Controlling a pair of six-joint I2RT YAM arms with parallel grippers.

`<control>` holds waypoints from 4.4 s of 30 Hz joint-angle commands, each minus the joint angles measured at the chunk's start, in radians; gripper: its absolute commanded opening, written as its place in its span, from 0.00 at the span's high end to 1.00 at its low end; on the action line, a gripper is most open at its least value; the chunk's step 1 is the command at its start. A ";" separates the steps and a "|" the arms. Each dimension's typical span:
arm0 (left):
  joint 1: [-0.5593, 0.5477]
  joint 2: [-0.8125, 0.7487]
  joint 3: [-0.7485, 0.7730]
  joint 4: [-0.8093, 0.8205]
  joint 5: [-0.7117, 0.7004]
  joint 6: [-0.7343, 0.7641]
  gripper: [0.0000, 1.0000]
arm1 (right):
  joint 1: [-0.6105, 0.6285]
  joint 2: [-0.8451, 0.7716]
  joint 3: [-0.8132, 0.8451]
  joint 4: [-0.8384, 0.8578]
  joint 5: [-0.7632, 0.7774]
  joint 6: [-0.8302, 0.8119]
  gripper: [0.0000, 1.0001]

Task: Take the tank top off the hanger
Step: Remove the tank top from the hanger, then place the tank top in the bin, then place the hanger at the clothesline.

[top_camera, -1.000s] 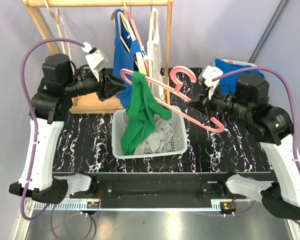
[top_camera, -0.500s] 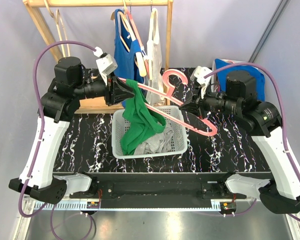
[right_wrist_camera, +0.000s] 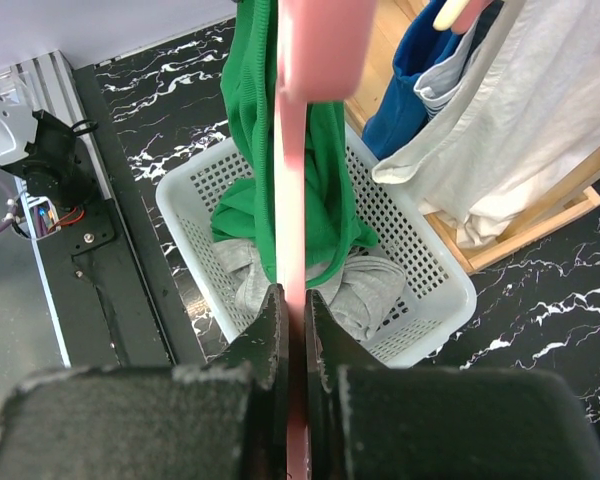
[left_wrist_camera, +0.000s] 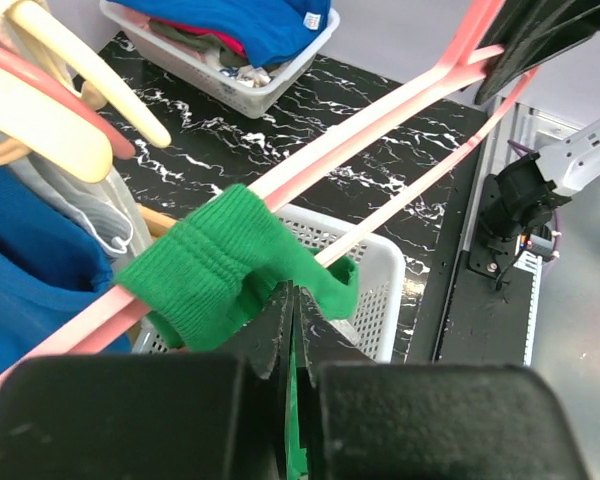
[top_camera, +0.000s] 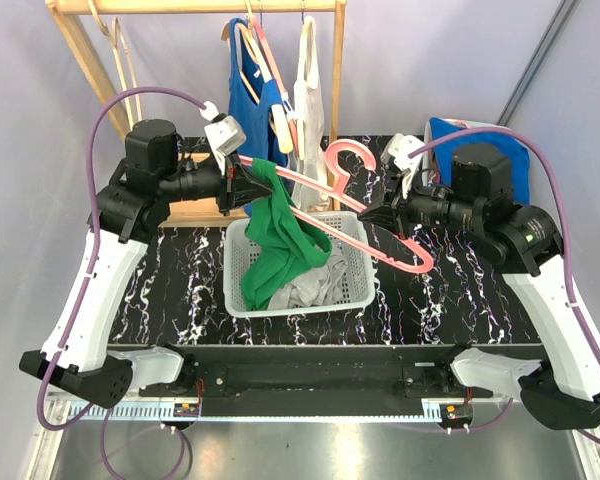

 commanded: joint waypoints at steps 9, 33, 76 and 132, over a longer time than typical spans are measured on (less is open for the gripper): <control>0.022 -0.018 0.054 0.050 -0.082 -0.003 0.97 | -0.005 -0.078 -0.062 0.098 0.002 0.018 1.00; 0.024 -0.052 -0.090 0.095 0.031 -0.051 0.94 | -0.005 -0.055 -0.023 0.103 -0.050 0.030 1.00; -0.181 -0.041 -0.172 0.052 -0.375 -0.005 0.01 | -0.005 -0.126 0.041 0.249 0.328 0.139 1.00; -0.469 -0.265 0.140 -0.410 -0.733 0.413 0.01 | 0.195 0.155 0.156 -0.067 0.113 -0.134 1.00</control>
